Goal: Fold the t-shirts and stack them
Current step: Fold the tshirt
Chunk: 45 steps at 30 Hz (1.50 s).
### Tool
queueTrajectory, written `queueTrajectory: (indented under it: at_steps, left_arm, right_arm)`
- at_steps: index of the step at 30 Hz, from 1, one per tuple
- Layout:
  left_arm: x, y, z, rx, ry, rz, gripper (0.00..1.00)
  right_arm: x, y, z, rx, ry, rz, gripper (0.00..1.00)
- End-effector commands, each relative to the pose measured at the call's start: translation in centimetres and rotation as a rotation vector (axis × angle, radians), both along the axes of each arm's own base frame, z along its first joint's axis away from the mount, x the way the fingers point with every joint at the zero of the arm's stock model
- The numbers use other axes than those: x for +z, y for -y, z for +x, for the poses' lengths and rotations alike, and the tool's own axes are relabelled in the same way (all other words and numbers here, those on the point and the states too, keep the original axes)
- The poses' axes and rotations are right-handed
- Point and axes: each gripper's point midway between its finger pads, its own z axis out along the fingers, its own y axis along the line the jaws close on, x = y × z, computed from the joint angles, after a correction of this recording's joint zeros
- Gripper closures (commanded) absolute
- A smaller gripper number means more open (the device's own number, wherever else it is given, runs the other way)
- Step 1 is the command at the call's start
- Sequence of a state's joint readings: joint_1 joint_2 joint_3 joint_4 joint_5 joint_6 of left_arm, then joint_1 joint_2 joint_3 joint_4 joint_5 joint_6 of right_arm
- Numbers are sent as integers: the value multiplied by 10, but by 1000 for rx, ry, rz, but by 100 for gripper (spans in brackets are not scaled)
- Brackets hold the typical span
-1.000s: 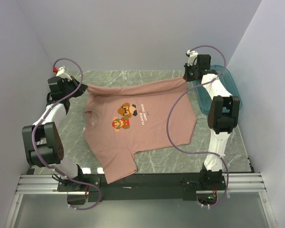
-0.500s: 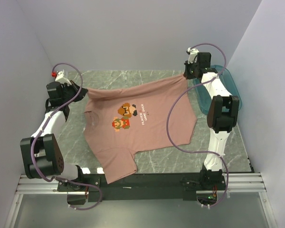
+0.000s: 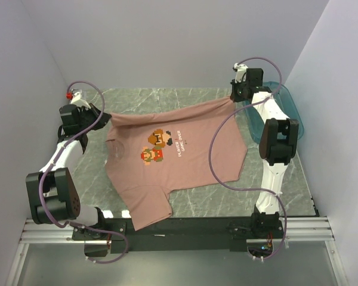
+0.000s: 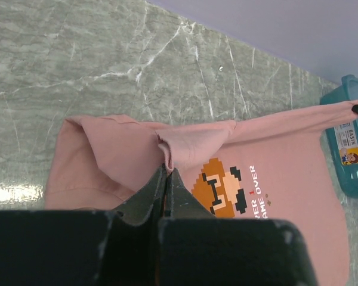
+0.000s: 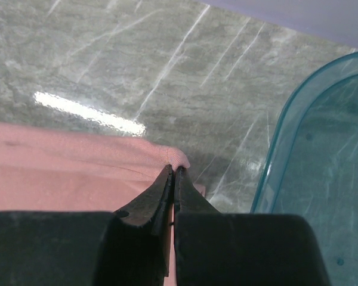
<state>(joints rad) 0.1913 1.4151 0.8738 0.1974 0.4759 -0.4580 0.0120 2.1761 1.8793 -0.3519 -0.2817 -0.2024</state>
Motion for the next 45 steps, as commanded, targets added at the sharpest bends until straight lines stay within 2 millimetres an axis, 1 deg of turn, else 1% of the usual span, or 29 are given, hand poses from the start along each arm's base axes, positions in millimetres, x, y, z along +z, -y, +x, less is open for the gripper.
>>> queueTrajectory:
  at_steps: [1,5,12,13,23,24,26,29,35,38,39,40,42,43,44,45]
  left_arm:
    - [18,5,-1,-29,58,-2,100]
    - [15,9,-2,-44,49,-6,100]
    - [10,16,-4,-67,32,-10,99]
    - [9,17,-4,-69,31,-8,100]
    - [3,26,-16,-88,17,-14,100]
    - [5,27,-17,-91,22,-14,100]
    - [3,28,-19,-90,17,-16,99]
    - [0,30,-23,-96,9,-17,100]
    - [0,34,-29,-97,6,-18,99]
    - [-2,34,-33,-94,-2,-18,100]
    - [-2,34,-35,-94,-2,-18,100]
    - [-3,35,-36,-95,-5,-20,100]
    - [-5,37,-39,-96,-11,-25,99]
    - [-6,37,-40,-95,-16,-25,100]
    - [-8,37,-41,-95,-22,-26,99]
    - [-6,38,-42,-96,-17,-25,100]
  right_arm:
    - [-6,7,6,-7,3,-22,100]
    - [-16,8,7,-5,-17,-29,100]
    - [-18,8,10,-6,-25,-30,100]
    - [-21,8,9,-4,-33,-31,100]
    - [-23,10,6,-5,-51,-43,99]
    - [-21,10,8,-7,-47,-43,99]
    - [-24,10,7,-6,-59,-44,99]
    - [-23,11,8,-8,-57,-46,99]
    - [-25,13,2,-9,-63,-57,99]
    - [-21,14,1,-7,-53,-67,99]
    - [-23,14,-1,-6,-58,-72,99]
    - [-20,15,-2,-5,-53,-75,98]
    - [-22,15,-6,1,-60,-82,96]
    - [-16,16,-9,0,-54,-86,94]
    - [-18,16,-13,5,-64,-92,88]
    - [-18,17,-16,15,-65,-103,83]
